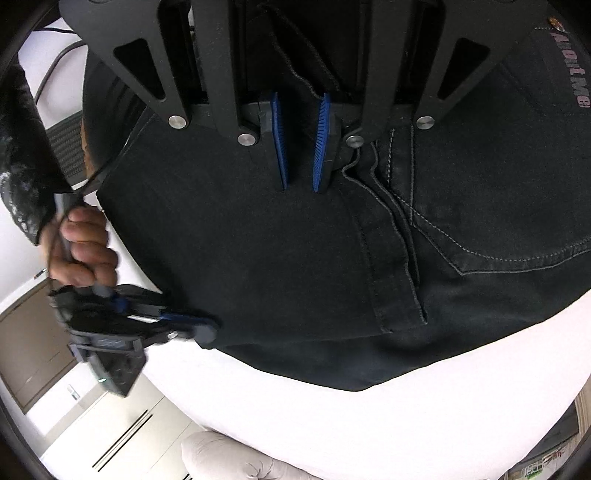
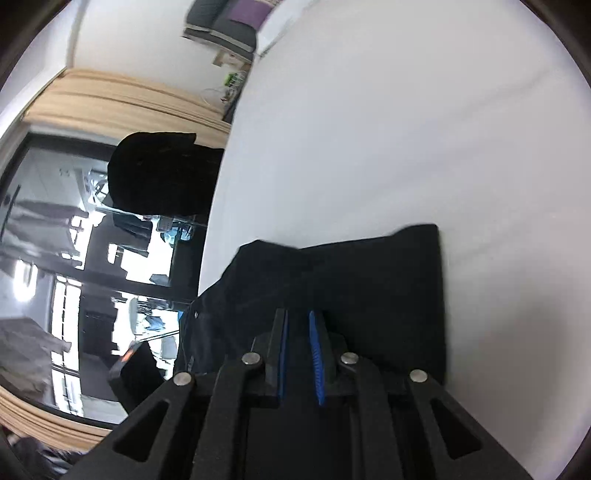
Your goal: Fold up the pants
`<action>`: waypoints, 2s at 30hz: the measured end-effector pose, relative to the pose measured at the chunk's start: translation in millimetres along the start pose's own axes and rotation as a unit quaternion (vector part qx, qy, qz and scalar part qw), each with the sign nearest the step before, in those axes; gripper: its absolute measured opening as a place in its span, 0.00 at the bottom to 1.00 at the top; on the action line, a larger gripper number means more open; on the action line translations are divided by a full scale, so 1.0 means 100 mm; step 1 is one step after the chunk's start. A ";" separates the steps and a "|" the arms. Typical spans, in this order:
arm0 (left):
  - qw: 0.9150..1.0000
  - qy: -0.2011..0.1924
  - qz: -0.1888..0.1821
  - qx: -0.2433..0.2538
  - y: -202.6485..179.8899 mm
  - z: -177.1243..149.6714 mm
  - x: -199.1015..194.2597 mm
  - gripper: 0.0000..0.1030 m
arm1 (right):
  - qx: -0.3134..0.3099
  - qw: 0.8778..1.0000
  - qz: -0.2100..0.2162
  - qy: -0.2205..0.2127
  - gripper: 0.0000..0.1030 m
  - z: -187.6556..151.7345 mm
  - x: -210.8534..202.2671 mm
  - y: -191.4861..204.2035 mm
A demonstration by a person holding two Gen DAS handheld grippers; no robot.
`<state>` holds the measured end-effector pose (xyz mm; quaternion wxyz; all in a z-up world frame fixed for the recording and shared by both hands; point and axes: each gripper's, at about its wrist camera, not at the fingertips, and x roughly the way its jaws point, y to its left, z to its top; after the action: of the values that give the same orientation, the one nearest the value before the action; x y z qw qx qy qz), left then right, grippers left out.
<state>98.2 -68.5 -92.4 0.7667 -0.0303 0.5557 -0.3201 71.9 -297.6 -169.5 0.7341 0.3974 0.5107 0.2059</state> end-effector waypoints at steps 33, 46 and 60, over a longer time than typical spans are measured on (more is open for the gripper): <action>0.999 -0.036 -0.018 -0.037 0.35 -0.36 -0.45 0.14 | 0.040 0.999 0.035 -0.001 0.00 -1.54 -0.41 -0.19; 0.962 -0.159 0.032 -0.218 1.41 -1.56 -1.94 0.14 | -0.017 0.992 0.121 -0.037 0.52 -1.20 -0.03 0.75; 0.854 -0.232 -0.165 -0.436 2.16 -2.48 -1.88 0.82 | 0.028 0.991 0.129 -0.005 0.52 -0.99 0.68 0.85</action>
<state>-52.6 278.3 -117.3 0.7175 -0.5259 0.4313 -0.1503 16.5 -161.8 -158.1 0.6927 0.4813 0.4572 0.2820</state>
